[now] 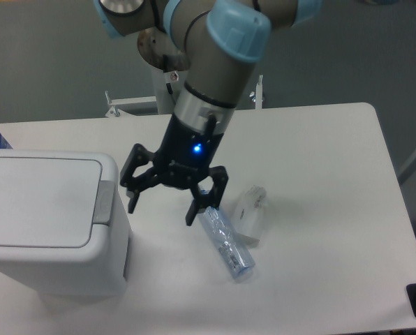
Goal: Open the trash can
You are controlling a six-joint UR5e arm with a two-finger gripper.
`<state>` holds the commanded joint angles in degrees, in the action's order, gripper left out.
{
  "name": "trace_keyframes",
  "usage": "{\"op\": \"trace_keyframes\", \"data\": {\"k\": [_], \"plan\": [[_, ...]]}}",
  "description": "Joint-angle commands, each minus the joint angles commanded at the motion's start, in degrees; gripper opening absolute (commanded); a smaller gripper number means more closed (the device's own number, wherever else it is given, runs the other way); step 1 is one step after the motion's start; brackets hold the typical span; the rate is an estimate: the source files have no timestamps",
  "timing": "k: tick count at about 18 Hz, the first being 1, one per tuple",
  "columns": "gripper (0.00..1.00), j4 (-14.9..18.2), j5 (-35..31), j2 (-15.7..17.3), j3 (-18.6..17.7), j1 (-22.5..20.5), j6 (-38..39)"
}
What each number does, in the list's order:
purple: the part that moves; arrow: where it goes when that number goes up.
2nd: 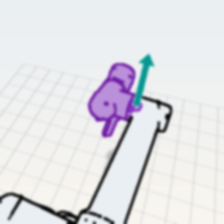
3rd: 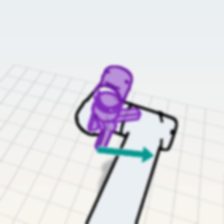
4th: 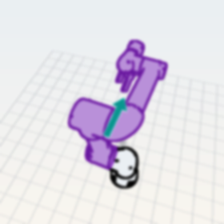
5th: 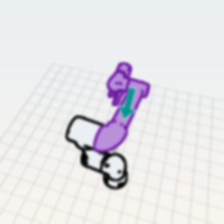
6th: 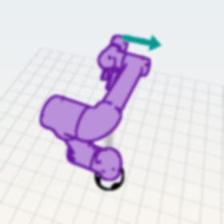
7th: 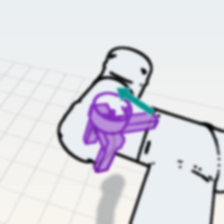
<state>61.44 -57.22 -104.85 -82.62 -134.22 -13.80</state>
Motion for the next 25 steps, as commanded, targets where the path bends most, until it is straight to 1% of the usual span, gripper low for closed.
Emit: {"op": "trace_keyframes", "data": {"k": [3, 5, 25], "plan": [[1.0, -0.3, -0.1, 0.4, -2.1, 0.2, -0.9], [1.0, -0.3, -0.2, 0.1, -2.4, 0.2, -0.9], [1.0, 0.0, -0.3, -0.2, -2.1, 0.2, 0.1]]}}
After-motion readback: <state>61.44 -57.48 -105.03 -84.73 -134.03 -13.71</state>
